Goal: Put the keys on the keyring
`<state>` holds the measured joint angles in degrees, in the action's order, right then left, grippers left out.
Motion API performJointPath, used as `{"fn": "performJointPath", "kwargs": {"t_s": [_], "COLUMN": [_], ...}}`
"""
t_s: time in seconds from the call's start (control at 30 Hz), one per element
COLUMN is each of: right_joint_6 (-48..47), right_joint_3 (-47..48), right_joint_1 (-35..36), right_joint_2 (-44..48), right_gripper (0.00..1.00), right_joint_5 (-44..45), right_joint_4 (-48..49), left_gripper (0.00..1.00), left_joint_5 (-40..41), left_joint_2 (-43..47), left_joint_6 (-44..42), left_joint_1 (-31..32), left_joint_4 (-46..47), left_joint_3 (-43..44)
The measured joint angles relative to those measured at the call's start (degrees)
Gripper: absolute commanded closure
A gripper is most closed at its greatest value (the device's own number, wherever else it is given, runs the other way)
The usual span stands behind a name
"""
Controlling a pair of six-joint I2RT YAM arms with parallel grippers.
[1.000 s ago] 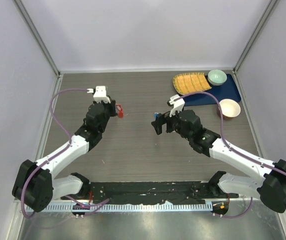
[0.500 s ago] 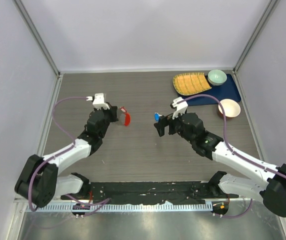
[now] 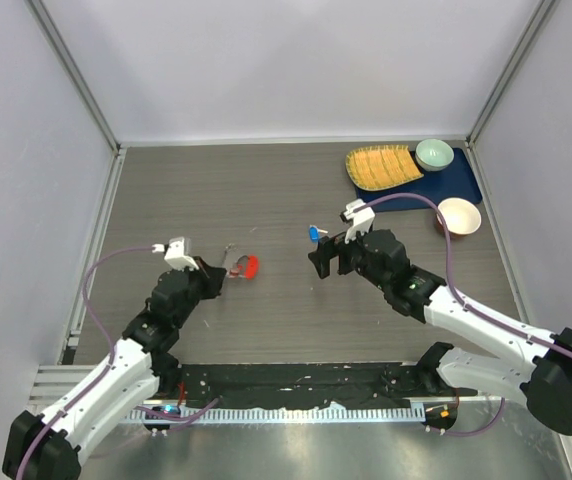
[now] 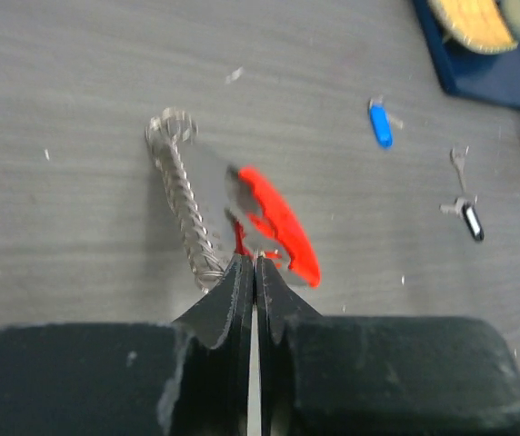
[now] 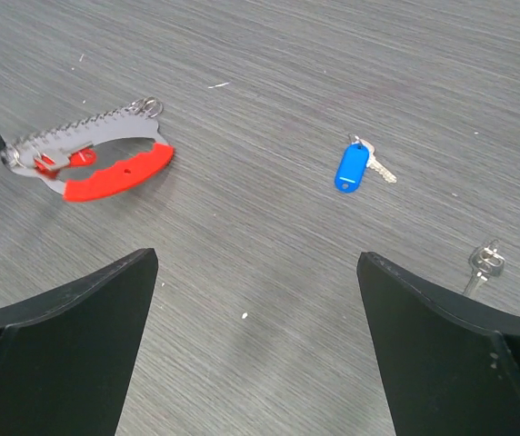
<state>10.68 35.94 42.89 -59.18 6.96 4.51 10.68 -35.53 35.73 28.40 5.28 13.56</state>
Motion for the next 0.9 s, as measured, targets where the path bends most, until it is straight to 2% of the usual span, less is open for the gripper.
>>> {"fn": "performJointPath", "kwargs": {"t_s": [0.1, 0.2, 0.3, 0.33, 0.43, 0.7, 0.9], "right_joint_6": [0.4, 0.7, 0.9, 0.9, 0.9, 0.3, 0.2], "right_joint_3": [-0.4, -0.6, -0.6, -0.6, -0.6, 1.3, 1.9], "right_joint_1": [0.0, 0.0, 0.0, 0.0, 0.0, 0.0, 0.0], "right_joint_2": [-0.1, -0.1, -0.4, -0.6, -1.8, -8.7, -9.1], "right_gripper": [0.02, 0.02, 0.01, 0.02, 0.02, 0.05, 0.05], "right_joint_5": [-0.7, -1.6, -2.1, -2.3, -3.1, -6.0, -7.3], "right_joint_4": [0.2, 0.2, 0.2, 0.2, 0.2, -1.1, -1.1], "left_gripper": [0.90, 0.83, 0.66, 0.51, 0.36, 0.34, 0.40], "left_joint_5": [-2.5, -4.3, -5.5, -5.7, -4.9, 3.5, 6.3], "left_joint_2": [0.9, -0.5, -3.0, -3.6, -4.7, -8.6, -15.5], "left_joint_6": [2.5, 4.3, 5.5, 5.9, 7.2, 9.9, 12.2], "left_joint_1": [0.1, 0.1, 0.1, 0.1, 0.1, 0.1, 0.1], "left_joint_4": [-4.9, -9.2, -12.7, -14.1, -18.1, -24.5, -24.1], "left_joint_3": [-1.4, -1.7, -1.7, -1.7, -1.2, 5.9, 9.6]}}
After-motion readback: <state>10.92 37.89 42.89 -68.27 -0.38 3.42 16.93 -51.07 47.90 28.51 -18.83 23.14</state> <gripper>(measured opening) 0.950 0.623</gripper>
